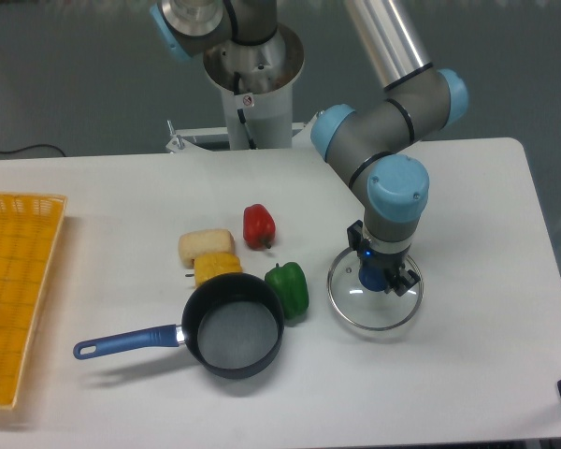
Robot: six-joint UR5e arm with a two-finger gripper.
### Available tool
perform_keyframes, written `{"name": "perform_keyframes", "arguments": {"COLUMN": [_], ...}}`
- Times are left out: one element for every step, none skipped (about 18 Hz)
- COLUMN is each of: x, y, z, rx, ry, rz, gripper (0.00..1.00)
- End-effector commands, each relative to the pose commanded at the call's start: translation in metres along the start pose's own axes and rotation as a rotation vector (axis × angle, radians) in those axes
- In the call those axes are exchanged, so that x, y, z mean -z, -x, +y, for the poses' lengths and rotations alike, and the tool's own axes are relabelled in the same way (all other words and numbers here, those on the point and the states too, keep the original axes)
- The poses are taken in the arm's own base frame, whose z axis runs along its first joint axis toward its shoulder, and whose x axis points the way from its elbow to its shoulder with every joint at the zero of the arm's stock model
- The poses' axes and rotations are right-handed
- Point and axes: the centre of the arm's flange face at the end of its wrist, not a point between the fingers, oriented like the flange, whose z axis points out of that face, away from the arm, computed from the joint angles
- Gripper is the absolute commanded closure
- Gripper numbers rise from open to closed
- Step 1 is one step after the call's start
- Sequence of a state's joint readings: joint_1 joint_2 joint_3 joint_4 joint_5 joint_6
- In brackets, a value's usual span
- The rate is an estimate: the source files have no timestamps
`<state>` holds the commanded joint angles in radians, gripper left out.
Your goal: Place the lid on the table
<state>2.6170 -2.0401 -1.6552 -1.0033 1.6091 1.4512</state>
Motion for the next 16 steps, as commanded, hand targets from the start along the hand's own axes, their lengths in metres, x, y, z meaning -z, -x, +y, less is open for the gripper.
{"name": "perform_keyframes", "arguments": {"x": [-0.001,-0.003,-0.005,-0.005,-0.006,-0.007,-0.010,-0.014,-0.019,-0.020,-0.019,-0.019,-0.020,-0.020,-0.020,-0.020], "y": [0.000,-0.001,-0.001,-0.001,-0.002,-0.002,-0.003,-0.003,-0.005,-0.005,-0.004,-0.005,-0.005,-0.004,-0.005,-0.005], "z": [-0.001,-0.003,-0.004,-0.004,-0.004,-0.005,-0.009,-0.010,-0.013,-0.016,-0.017,-0.017,-0.017,-0.017,-0.017,-0.017], "rx": [-0.001,-0.004,-0.006,-0.005,-0.006,-0.008,-0.014,-0.016,-0.023,-0.026,-0.028,-0.029,-0.027,-0.027,-0.027,-0.027], "ry": [0.001,0.001,0.001,0.001,0.002,0.003,0.019,0.042,0.063,0.066,0.065,0.065,0.065,0.065,0.065,0.065], "rz": [-0.003,-0.003,0.000,0.000,0.003,0.004,0.005,0.009,0.012,0.008,0.003,0.005,0.005,0.003,0.005,0.005], "gripper": [0.55,0.55,0.55,0.55,0.55,0.55,0.55,0.55,0.55,0.55,0.55,0.55,0.55,0.55,0.55,0.55]}}
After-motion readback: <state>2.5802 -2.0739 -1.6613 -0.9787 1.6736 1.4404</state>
